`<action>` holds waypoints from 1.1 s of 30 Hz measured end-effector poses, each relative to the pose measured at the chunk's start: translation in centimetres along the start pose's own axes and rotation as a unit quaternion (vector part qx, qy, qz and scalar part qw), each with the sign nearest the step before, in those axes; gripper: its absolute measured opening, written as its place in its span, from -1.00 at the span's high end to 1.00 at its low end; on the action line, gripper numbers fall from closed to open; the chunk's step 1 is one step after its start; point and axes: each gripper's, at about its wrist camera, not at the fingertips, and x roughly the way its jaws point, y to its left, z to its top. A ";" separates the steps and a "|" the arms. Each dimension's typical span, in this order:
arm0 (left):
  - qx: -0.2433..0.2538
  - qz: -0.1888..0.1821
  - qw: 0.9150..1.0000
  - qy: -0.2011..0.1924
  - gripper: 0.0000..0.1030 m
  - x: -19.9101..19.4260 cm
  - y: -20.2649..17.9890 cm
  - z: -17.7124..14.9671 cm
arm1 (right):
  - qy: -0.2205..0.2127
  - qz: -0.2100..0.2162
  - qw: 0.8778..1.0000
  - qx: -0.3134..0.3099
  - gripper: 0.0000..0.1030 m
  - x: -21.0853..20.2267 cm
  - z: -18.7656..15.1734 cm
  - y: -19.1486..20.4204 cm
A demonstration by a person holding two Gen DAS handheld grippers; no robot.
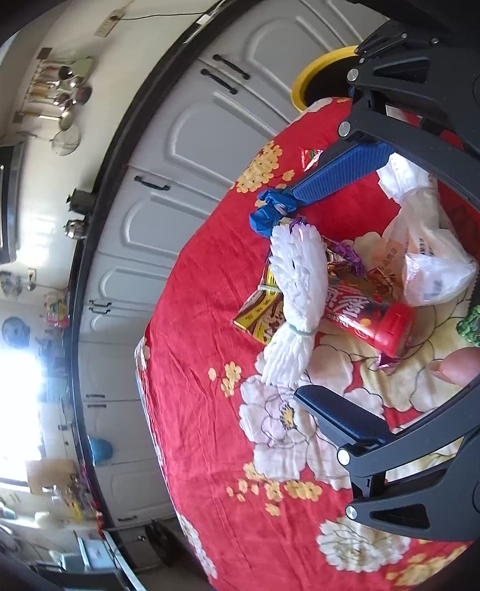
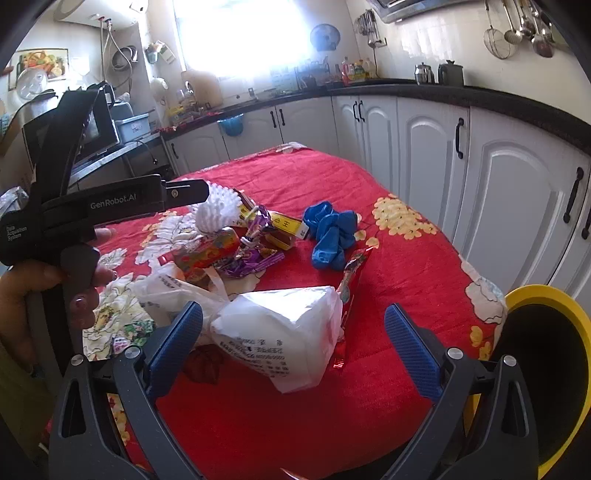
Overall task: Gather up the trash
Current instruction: 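Grasp the white plastic bag with the right tool while the left tool grasps the white foam net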
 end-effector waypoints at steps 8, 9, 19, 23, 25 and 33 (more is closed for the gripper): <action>0.000 -0.005 1.000 0.019 -0.57 1.8 0.1 0.1 | 0.012 0.025 1.000 0.001 -0.85 1.0 -0.3 -0.4; -0.001 -0.006 1.000 0.021 -0.50 1.9 0.2 0.1 | 0.014 0.030 0.999 -0.001 -0.77 1.1 -0.3 -0.3; -0.005 -0.015 0.999 0.034 -0.03 2.5 0.2 -0.3 | 0.022 0.037 0.999 -0.016 -0.37 1.1 -0.7 0.2; -0.003 -0.020 0.999 0.039 0.23 2.6 0.1 -0.6 | 0.021 0.039 0.999 -0.019 -0.28 0.9 -0.7 0.2; -0.002 -0.024 0.999 0.040 0.31 2.5 0.1 -0.8 | 0.021 0.042 0.999 -0.019 -0.16 0.7 -0.8 0.1; -0.007 -0.042 0.998 0.038 0.92 1.9 0.2 -1.0 | 0.016 0.050 0.999 -0.016 0.10 -0.5 -1.1 0.1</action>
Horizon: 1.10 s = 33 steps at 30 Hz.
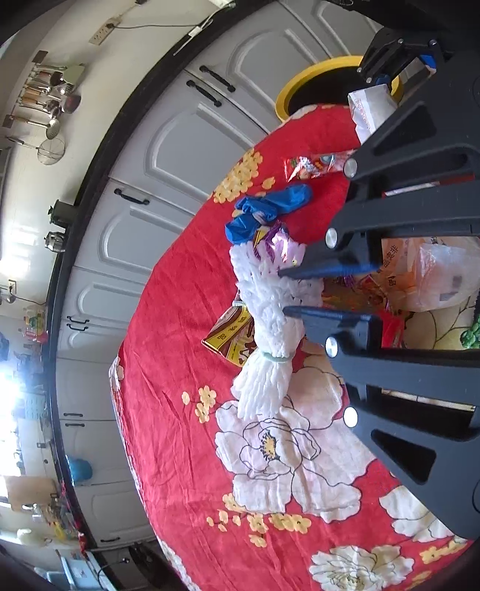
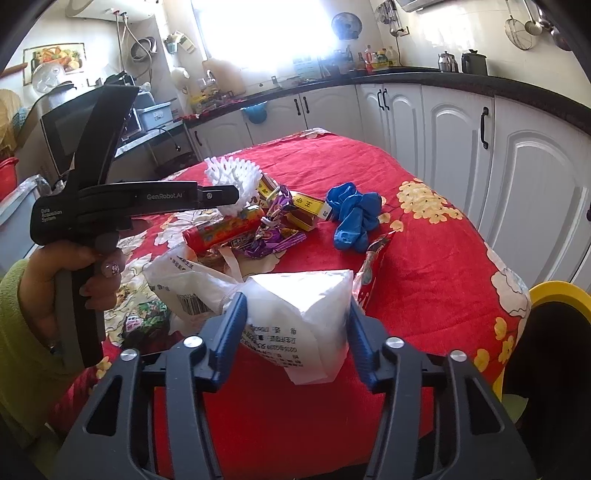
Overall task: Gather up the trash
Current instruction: 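Grasp the white plastic bag with the right tool while the left tool grasps the white foam net, then carry both items over the yellow bin and open both tools to drop them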
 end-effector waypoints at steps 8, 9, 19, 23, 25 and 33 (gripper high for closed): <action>-0.009 -0.010 0.999 -0.029 0.95 -2.1 0.5 0.0 | -0.018 0.004 1.000 0.002 0.33 -1.8 -0.1 0.1; -0.010 -0.011 0.999 -0.034 0.95 -2.4 0.6 0.1 | -0.020 0.003 1.000 0.002 0.36 -2.0 -0.1 0.2; -0.008 -0.021 0.997 -0.076 0.95 -6.1 0.2 0.5 | -0.059 0.009 0.998 -0.009 0.61 -4.8 0.7 0.7; -0.001 -0.027 0.996 -0.090 0.95 -7.5 -0.5 0.5 | -0.079 0.013 0.997 -0.010 0.62 -6.1 1.2 1.0; 0.002 -0.030 0.995 -0.096 0.95 -8.1 -0.8 0.5 | -0.088 0.012 0.996 -0.007 0.62 -6.6 1.4 0.9; 0.014 -0.044 0.993 -0.112 0.95 -9.7 -2.5 0.8 | -0.131 -0.009 0.991 0.008 0.62 -9.5 2.1 -0.5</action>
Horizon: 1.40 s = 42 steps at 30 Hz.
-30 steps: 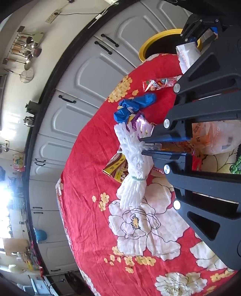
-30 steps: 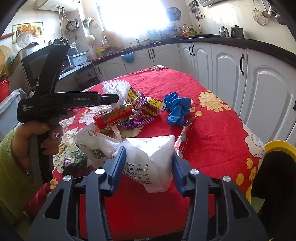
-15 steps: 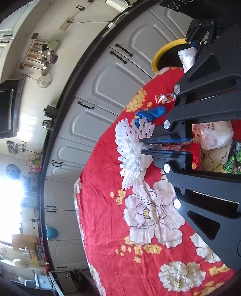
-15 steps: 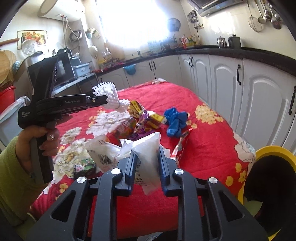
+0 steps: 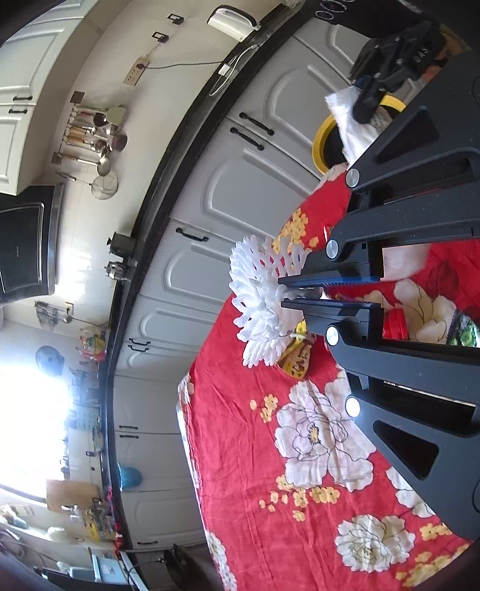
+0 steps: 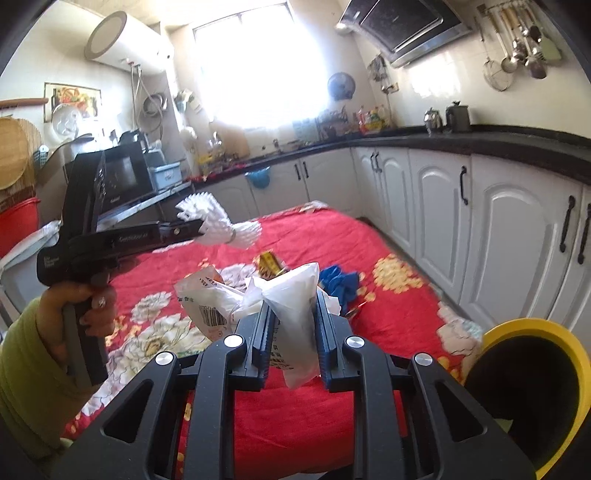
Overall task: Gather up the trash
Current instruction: 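Carry both items over the yellow bin and open both tools to drop them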
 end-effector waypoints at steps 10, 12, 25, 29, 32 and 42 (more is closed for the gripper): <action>0.025 -0.023 0.999 0.002 0.95 0.3 -3.4 0.1 | -0.032 -0.037 0.998 0.027 0.62 -2.5 0.8 -3.2; 0.032 -0.031 0.999 0.002 0.95 0.5 -4.5 0.2 | -0.038 -0.046 0.998 0.032 0.62 -3.1 0.9 -3.9; 0.071 -0.072 0.995 0.011 0.95 2.3 -10.1 0.0 | -0.072 -0.110 0.989 0.070 0.62 -7.5 1.3 -9.6; 0.081 -0.084 0.993 0.015 0.95 2.8 -11.8 -0.2 | -0.081 -0.128 0.985 0.078 0.62 -8.8 1.3 -11.0; 0.087 -0.093 0.992 0.018 0.95 3.1 -12.9 -0.4 | -0.084 -0.141 0.983 0.084 0.62 -9.7 1.2 -12.1; 0.103 -0.127 0.986 0.032 0.95 4.6 -16.8 -1.4 | -0.094 -0.179 0.974 0.101 0.62 -12.1 0.4 -14.7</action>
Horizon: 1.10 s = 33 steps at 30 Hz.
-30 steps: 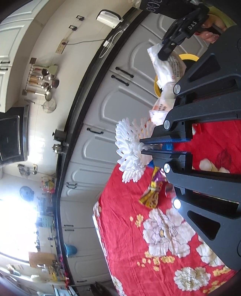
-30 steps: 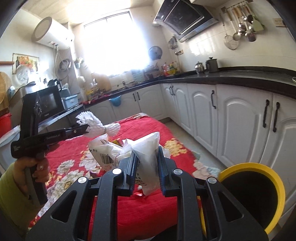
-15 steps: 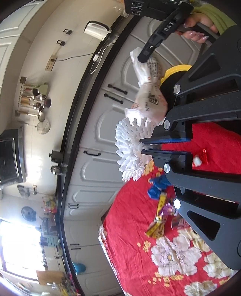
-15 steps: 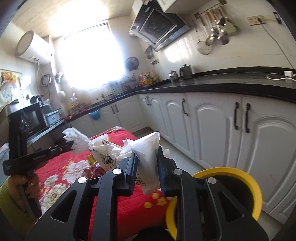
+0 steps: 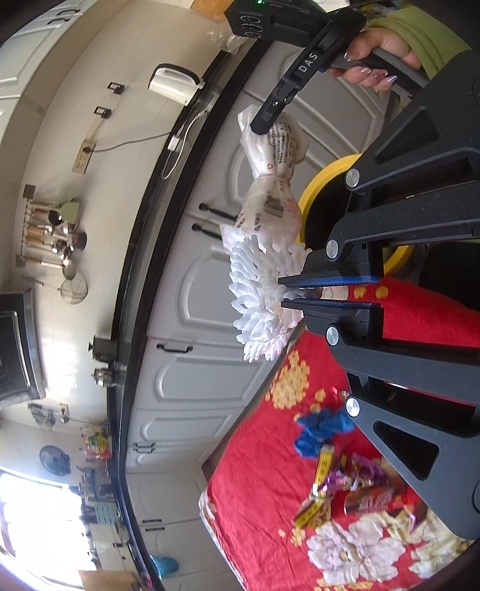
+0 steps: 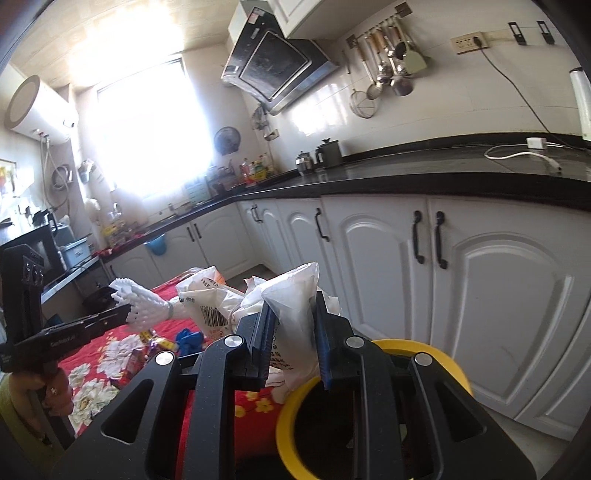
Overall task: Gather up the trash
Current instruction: 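Carry both items over the yellow bin and open both tools to drop them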
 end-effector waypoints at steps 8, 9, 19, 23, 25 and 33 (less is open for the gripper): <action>0.019 -0.027 0.999 0.007 0.95 1.6 -2.8 -0.3 | -0.003 -0.034 0.999 -0.004 0.62 -0.9 -0.2 -1.9; 0.021 -0.029 0.999 0.009 0.95 1.8 -3.1 -0.4 | -0.002 -0.038 0.999 -0.003 0.62 -1.0 -0.2 -2.2; 0.036 -0.055 0.998 0.022 0.95 3.8 -5.7 -1.1 | 0.010 -0.074 0.997 0.015 0.62 -1.7 -1.4 -5.4; 0.042 -0.068 0.996 0.030 0.95 4.8 -6.7 -1.7 | 0.017 -0.086 0.996 0.023 0.62 -1.7 -1.9 -6.4; 0.043 -0.072 0.996 0.034 0.95 5.1 -7.1 -2.0 | 0.021 -0.094 0.995 0.023 0.62 -1.6 -2.2 -6.7; 0.042 -0.099 0.992 0.062 0.95 7.5 -8.7 -3.7 | 0.044 -0.124 0.991 0.027 0.62 -0.6 -3.4 -8.1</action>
